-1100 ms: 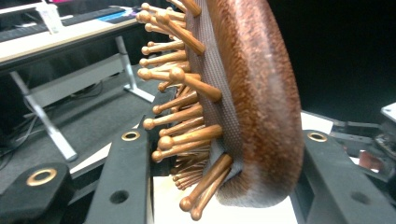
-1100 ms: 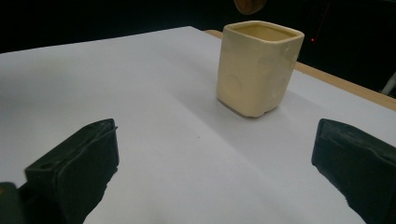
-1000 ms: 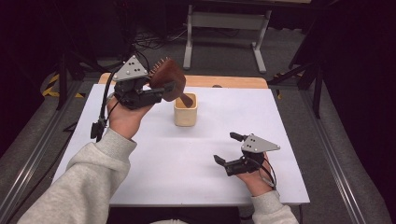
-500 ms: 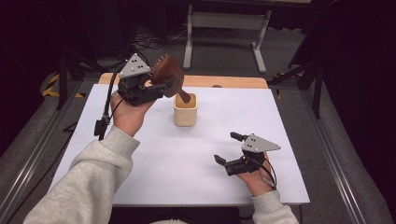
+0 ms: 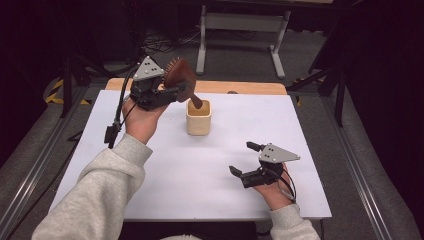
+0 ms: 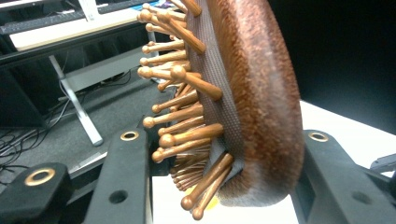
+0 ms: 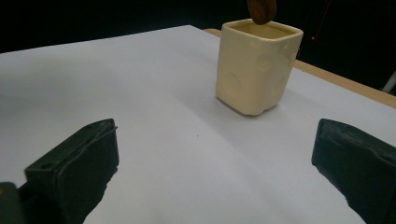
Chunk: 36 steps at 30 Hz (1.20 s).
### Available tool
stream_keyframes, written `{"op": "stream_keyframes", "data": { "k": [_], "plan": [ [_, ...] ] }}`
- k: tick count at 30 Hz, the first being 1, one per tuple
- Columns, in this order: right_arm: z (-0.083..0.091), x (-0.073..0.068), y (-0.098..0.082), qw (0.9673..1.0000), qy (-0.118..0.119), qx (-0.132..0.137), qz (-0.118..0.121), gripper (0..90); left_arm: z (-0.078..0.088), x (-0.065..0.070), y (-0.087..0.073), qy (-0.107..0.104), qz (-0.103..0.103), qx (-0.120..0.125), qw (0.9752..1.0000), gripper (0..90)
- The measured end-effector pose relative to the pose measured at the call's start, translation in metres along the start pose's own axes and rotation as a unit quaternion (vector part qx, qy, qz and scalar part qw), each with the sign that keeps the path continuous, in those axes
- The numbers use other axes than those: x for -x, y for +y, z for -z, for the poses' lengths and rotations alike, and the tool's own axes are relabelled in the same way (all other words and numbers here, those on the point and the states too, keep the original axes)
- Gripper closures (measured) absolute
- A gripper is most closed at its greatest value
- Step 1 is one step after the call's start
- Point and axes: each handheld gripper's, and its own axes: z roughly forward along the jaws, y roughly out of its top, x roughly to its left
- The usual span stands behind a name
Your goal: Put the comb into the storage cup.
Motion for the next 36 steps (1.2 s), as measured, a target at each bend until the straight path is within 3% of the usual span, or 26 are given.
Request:
{"op": "stream_keyframes", "data": {
  "k": [13, 24, 36],
  "plan": [
    [0.000, 0.001, -0.001, 1.0000, 0.001, -0.002, -0.004, 1.2, -0.014, -0.007, -0.005, 0.011, 0.010, -0.012, 0.9998, 56.5],
    [0.000, 0.001, -0.001, 1.0000, 0.002, -0.002, -0.004, 1.3, -0.030, -0.013, -0.015, 0.006, 0.029, -0.020, 0.9994, 55.9],
    [0.000, 0.001, -0.001, 1.0000, 0.003, -0.003, -0.005, 1.3, -0.048, -0.017, -0.027, 0.004, 0.044, -0.048, 0.9979, 55.3]
  ]
}}
